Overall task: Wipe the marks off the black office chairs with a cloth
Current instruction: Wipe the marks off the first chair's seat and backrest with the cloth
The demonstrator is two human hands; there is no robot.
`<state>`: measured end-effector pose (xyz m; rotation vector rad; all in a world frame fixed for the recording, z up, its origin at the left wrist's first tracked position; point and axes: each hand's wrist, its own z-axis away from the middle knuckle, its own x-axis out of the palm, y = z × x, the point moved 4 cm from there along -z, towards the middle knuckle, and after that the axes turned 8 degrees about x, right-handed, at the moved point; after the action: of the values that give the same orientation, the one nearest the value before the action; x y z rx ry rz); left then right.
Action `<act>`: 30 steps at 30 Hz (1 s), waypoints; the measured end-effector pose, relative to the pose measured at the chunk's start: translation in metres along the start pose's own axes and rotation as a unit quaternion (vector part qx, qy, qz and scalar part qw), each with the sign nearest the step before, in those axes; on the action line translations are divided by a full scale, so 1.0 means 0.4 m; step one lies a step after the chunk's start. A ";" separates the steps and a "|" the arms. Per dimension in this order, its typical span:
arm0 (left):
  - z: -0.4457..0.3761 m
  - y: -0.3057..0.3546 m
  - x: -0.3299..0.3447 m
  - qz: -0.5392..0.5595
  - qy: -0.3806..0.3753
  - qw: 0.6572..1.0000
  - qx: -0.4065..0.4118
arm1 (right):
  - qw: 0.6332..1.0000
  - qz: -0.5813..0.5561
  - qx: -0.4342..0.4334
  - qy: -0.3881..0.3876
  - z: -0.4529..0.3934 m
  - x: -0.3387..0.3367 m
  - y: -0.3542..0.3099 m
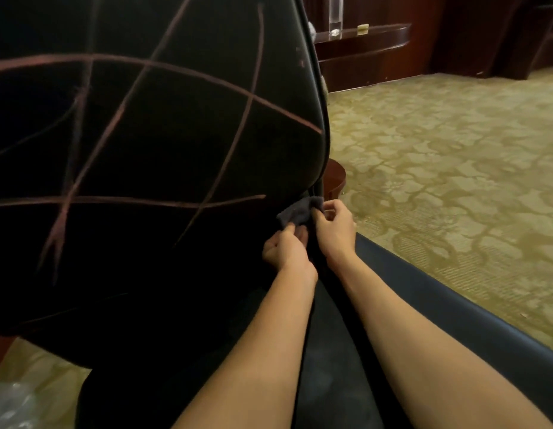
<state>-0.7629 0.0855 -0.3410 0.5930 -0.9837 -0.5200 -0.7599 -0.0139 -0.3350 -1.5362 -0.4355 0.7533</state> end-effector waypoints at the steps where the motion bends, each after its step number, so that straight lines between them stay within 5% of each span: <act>1: -0.003 0.019 -0.023 0.007 0.007 1.000 0.011 | 1.000 0.008 -0.006 -0.011 0.028 0.020 -0.006; 10: -0.015 0.208 -0.220 0.005 0.051 0.994 0.099 | 0.987 -0.084 0.101 -0.089 0.250 0.183 -0.035; 30: 0.054 0.585 -0.657 0.051 0.105 0.960 0.256 | 0.953 -0.125 0.064 -0.267 0.765 0.411 -0.090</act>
<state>-0.8703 0.4212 -0.3345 1.0318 -0.9407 -0.0979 -0.8471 0.3242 -0.3257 -1.1150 -0.9457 0.9736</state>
